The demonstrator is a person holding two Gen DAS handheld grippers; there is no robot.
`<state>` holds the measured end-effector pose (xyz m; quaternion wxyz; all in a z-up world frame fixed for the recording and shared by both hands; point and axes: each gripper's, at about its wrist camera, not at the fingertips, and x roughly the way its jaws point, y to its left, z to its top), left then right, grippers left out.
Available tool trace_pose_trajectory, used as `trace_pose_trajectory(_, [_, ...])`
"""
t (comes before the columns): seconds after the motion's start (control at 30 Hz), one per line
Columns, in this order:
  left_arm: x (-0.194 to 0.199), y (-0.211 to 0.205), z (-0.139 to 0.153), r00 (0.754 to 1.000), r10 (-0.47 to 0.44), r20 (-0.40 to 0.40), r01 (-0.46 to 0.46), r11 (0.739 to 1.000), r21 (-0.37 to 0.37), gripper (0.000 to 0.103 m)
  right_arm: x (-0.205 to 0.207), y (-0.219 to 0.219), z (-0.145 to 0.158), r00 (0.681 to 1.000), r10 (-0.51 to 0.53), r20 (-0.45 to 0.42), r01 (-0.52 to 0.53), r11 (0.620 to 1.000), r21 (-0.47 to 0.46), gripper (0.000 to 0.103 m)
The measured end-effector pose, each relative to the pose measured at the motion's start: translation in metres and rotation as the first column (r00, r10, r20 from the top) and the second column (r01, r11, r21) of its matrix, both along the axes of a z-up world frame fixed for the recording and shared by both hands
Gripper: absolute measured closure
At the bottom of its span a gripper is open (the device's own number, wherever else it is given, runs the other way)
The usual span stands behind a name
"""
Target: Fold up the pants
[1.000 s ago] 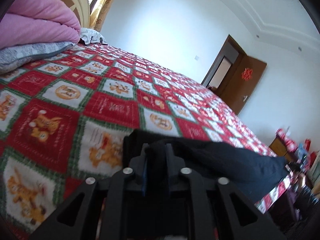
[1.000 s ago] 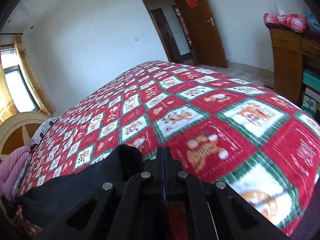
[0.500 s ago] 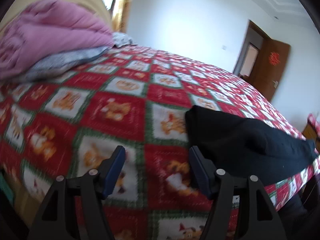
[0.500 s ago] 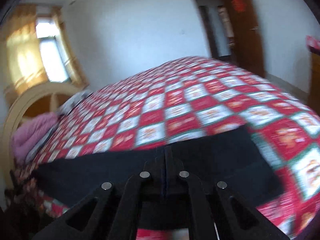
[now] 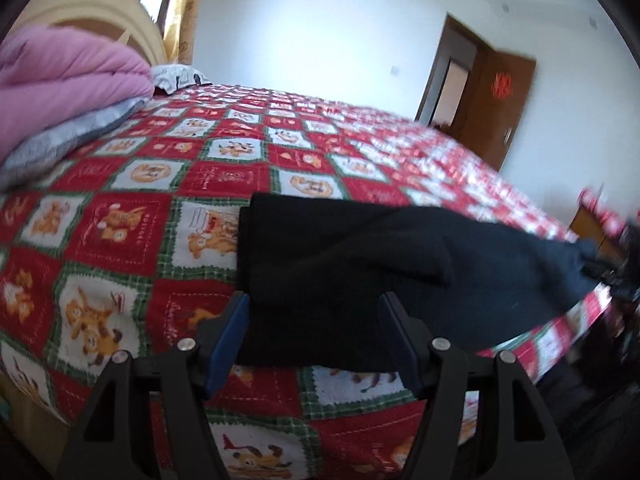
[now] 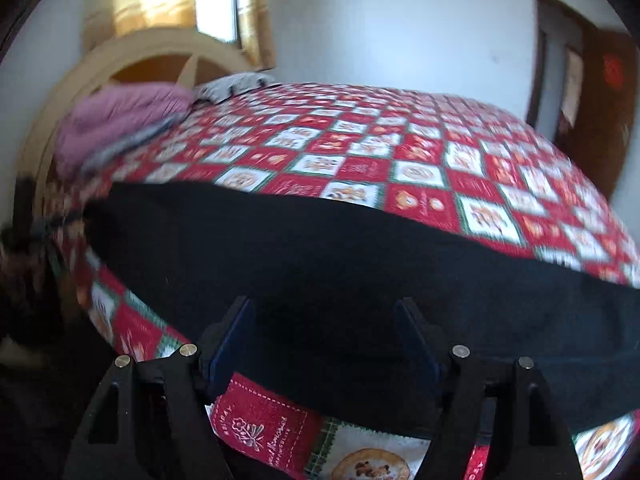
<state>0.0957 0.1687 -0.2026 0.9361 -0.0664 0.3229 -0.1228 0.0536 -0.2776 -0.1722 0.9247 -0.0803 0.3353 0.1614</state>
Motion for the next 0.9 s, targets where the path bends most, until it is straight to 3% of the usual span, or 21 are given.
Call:
trace_pose_trajectory(0.1, [0.006,-0.007,-0.002,1.000,-0.004,0.023,0.001,0.996,0.092,0.041,0.003,0.013,-0.006,0.998,0.039,0.043,-0.034,0.992,-0.118,0.029])
trace_pose_trajectory(0.23, [0.009,-0.005,-0.001,0.999,-0.022,0.027,0.019,0.994,0.111,0.054,0.017,0.025,-0.017,0.996,0.077,0.037,-0.068,0.975,-0.212,0.032])
trace_pose_trajectory(0.3, [0.013,-0.008,-0.002,0.999,-0.031,0.017,0.028,0.990,0.139,0.070,0.020,0.033,-0.021,0.994,0.102,0.037,-0.089,0.963,-0.255,0.032])
trace_pose_trajectory(0.37, [0.017,-0.005,-0.007,0.999,-0.037,-0.002,0.037,0.990,0.133,0.077,0.022,0.046,-0.029,0.990,0.140,0.035,-0.121,0.938,-0.326,0.034])
trace_pose_trajectory(0.47, [0.018,0.000,-0.009,1.000,-0.030,-0.002,0.030,0.995,0.092,0.083,0.028,0.061,-0.043,0.982,0.186,0.012,-0.166,0.900,-0.404,0.052])
trace_pose_trajectory(0.53, [0.019,0.002,-0.007,1.000,-0.028,0.003,0.027,0.996,0.083,0.089,0.033,0.065,-0.051,0.983,0.182,0.002,-0.163,0.885,-0.437,0.075])
trace_pose_trajectory(0.57, [0.019,0.003,-0.005,0.999,-0.033,0.010,0.032,0.997,0.076,0.089,0.037,0.066,-0.053,0.984,0.177,0.000,-0.159,0.884,-0.440,0.084])
trace_pose_trajectory(0.6, [0.021,0.003,-0.004,0.999,-0.032,0.014,0.031,0.997,0.072,0.090,0.040,0.065,-0.054,0.985,0.172,-0.003,-0.156,0.887,-0.434,0.100])
trace_pose_trajectory(0.73, [0.025,0.008,0.008,0.998,-0.033,0.049,0.030,0.998,0.057,0.092,0.043,0.062,-0.043,0.988,0.155,0.005,-0.142,0.915,-0.377,0.102])
trace_pose_trajectory(0.9, [0.019,0.013,0.026,0.993,-0.055,0.107,0.049,0.997,0.052,0.092,0.023,0.056,-0.006,0.986,0.147,0.077,-0.116,0.942,-0.317,0.102])
